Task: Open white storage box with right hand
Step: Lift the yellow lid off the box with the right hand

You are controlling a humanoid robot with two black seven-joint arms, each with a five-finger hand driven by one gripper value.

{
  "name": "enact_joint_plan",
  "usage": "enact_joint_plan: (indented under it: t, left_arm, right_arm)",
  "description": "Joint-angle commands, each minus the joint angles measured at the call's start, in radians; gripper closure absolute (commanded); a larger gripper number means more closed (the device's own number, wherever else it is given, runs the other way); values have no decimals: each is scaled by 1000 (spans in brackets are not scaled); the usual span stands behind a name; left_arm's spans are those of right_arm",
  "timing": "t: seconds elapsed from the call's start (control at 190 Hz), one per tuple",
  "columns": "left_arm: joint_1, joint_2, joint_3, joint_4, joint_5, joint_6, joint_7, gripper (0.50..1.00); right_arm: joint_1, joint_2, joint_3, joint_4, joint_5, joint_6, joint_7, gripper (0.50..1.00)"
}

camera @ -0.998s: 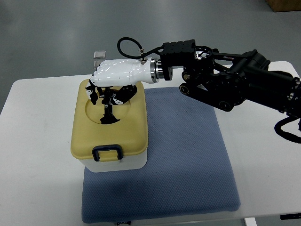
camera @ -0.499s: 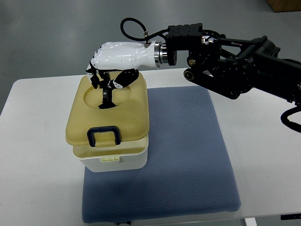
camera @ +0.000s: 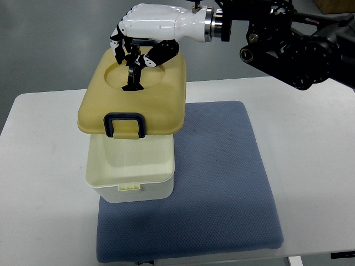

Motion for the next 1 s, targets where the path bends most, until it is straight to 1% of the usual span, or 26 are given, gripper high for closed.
enact_joint_plan:
  t: [0.0,0.095,0.247,0.504,0.73,0.946,0.993]
  left_arm:
    - [0,0,0,0,0,0,0,500]
    - [0,0,0,0,0,0,0,500]
    - [0,0,0,0,0,0,0,500]
    - [-1,0,0,0,0,0,0,500]
    - [0,0,0,0,0,0,0,500]
    - [0,0,0,0,0,0,0,500]
    - [0,0,0,0,0,0,0,500]
  right_arm:
    - [3,-46,0,1,13,15,5,1000]
    - [-1,-94,0,0,17,28,5,1000]
    - [-12,-149,-1,0,17,28,5,1000]
    - [-93,-257,-1,0,17,20,5,1000]
    - [-176,-316,-3,0,16,-18,5,1000]
    - [-219,-358,-15,0,13,-37,5,1000]
    - [-234,-385,-17,1,13,-38,5,1000]
